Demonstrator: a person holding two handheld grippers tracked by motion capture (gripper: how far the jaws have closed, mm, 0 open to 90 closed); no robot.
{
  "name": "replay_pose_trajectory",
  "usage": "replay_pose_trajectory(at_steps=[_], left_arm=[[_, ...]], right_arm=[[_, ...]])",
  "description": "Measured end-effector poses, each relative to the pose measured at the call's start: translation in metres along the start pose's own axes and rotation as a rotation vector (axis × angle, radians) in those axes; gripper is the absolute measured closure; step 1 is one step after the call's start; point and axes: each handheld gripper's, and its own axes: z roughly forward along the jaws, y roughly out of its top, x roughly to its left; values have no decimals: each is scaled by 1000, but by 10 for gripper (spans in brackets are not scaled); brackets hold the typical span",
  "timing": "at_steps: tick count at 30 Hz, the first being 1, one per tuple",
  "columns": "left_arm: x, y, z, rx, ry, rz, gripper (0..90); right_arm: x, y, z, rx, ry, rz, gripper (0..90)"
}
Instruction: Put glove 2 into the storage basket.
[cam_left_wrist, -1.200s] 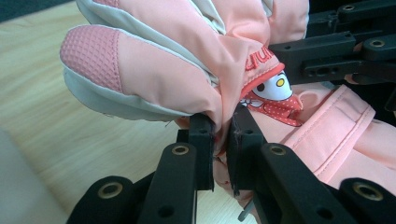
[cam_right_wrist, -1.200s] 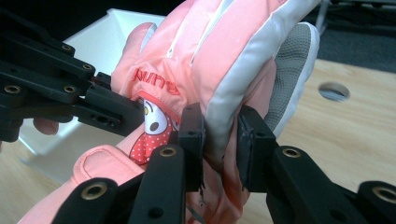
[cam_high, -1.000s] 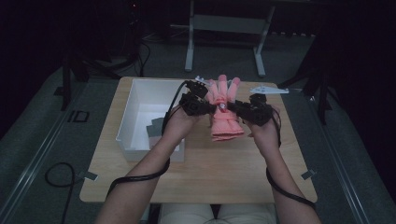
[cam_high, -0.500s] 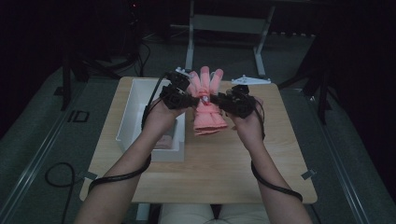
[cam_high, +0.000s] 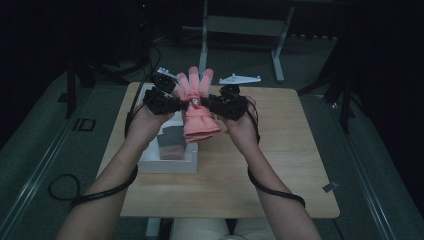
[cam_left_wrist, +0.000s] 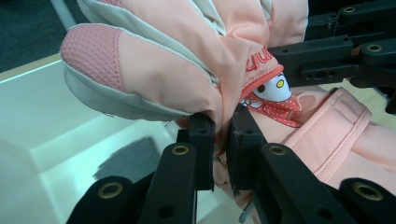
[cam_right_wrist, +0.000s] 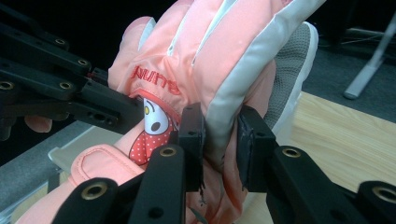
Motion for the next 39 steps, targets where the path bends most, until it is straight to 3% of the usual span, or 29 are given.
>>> replay_pose_trajectory(at_steps=[3,4,9,18,25,37,39], left_arm=[[4,-2,-3,5,8,-4,818],[13,-8,-9,13,23,-16,818],[27,-19,-19,14,41,-45,818],[50,-38,-24,37,71,-84,818],[63,-49,-18,48,80,-115,818],[81,-70,8,77,60,-162,818],[85,-77,18,87,53,-174,818]], right_arm=[[3,1,3,0,5,1,739],[11,4,16,10,22,-3,739],[24,8,33,24,47,-22,738],[42,7,63,62,75,-36,738],[48,5,84,99,75,-51,738],[46,-14,113,158,59,-45,739],[44,-22,121,183,53,-43,739]])
